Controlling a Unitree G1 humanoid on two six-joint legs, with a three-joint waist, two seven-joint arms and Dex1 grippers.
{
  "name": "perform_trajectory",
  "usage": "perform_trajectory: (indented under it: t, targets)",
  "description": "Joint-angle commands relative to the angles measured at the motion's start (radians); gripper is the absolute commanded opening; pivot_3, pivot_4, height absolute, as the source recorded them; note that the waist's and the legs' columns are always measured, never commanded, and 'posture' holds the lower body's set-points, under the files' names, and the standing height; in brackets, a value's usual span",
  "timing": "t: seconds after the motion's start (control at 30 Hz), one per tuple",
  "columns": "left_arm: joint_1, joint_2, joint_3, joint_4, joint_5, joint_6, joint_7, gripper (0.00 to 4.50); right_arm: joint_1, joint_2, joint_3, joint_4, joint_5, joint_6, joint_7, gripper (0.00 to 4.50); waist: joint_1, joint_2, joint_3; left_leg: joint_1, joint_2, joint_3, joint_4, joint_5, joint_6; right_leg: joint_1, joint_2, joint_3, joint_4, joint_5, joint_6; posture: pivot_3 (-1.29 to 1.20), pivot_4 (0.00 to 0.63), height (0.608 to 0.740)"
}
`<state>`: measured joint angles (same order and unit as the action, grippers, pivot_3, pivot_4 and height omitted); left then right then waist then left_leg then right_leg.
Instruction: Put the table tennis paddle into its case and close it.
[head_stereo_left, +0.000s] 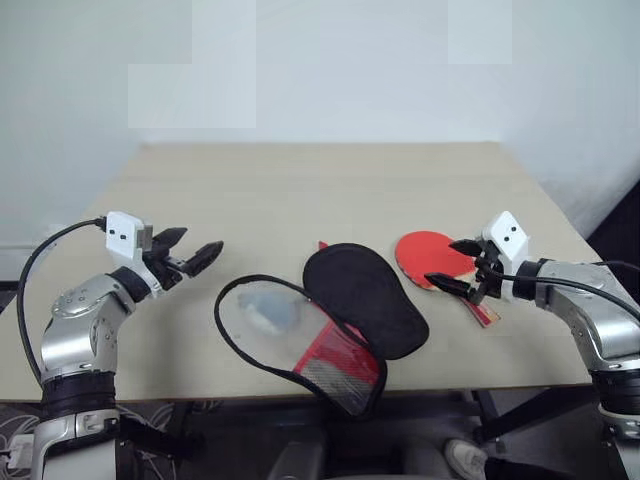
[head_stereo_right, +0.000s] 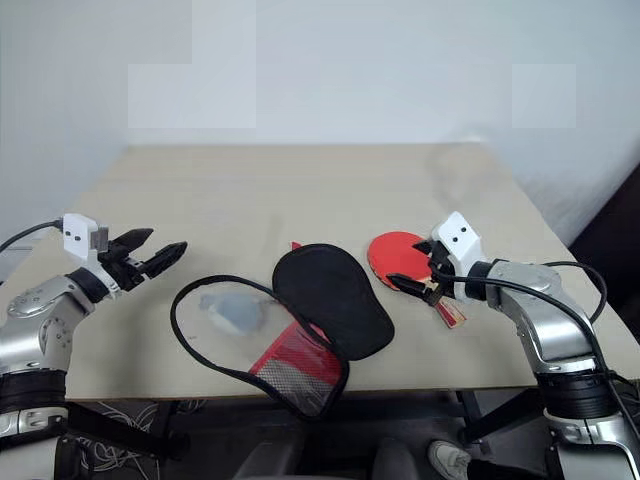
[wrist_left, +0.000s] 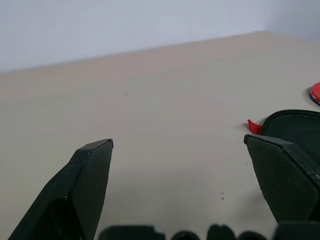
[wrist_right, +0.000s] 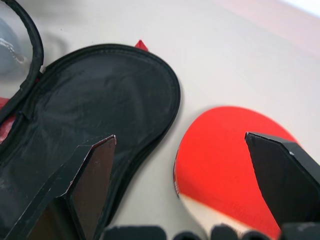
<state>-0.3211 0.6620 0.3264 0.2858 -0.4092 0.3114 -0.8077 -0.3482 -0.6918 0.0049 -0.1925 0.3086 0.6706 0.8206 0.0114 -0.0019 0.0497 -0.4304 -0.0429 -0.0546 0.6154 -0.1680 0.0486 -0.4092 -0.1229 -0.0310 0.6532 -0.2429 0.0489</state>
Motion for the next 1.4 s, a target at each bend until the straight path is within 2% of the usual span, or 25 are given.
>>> perform_trajectory:
  t: [0.03, 0.63, 0.9, 1.13, 1.4]
  targets:
    - [-0.008, 0.006, 0.006, -0.043, -0.012, 0.001, 0.001, 4.47, -0.025, 0.009, -0.024, -0.008, 0.009, -0.015, -0.017, 4.5, 0.0, 0.0, 0.0, 0.0, 0.0, 0.0, 0.0, 0.0, 0.0, 0.0, 0.0, 0.0, 0.0, 0.0, 0.0, 0.0, 0.0, 0.707]
    - [-0.035, 0.013, -0.002, -0.012, -0.002, -0.018, -0.02, 4.47, 0.011, 0.009, -0.043, -0.029, 0.022, 0.0, -0.065, 4.5, 0.0, -0.001, 0.0, 0.0, 0.0, -0.001, 0.0, 0.0, 0.0, 0.0, 0.0, -0.001, 0.0, 0.0, 0.0, 0.0, 0.0, 0.707]
    - [0.012, -0.023, -0.016, -0.109, -0.021, 0.009, -0.005, 4.47, 0.017, -0.032, -0.067, 0.004, 0.025, -0.004, -0.034, 4.5, -0.001, -0.001, 0.0, 0.0, 0.0, 0.0, 0.0, 0.0, 0.0, 0.001, 0.0, 0.0, 0.0, 0.0, 0.0, 0.0, 0.0, 0.707]
    - [0.06, 0.004, 0.041, -0.187, -0.068, 0.05, -0.008, 4.47, -0.024, -0.032, -0.03, 0.115, -0.036, -0.052, -0.053, 4.5, -0.001, -0.002, 0.001, 0.0, 0.001, 0.0, 0.0, 0.0, 0.0, 0.0, 0.0, 0.0, 0.0, 0.0, 0.0, 0.0, 0.0, 0.707]
    - [-0.026, 0.088, 0.065, -0.183, -0.119, 0.093, -0.06, 4.47, -0.029, -0.013, -0.026, 0.179, -0.086, -0.057, -0.113, 4.5, -0.001, -0.004, 0.002, 0.0, 0.0, -0.002, 0.001, 0.0, 0.0, 0.001, 0.0, -0.002, -0.001, 0.0, 0.0, 0.0, 0.0, 0.707]
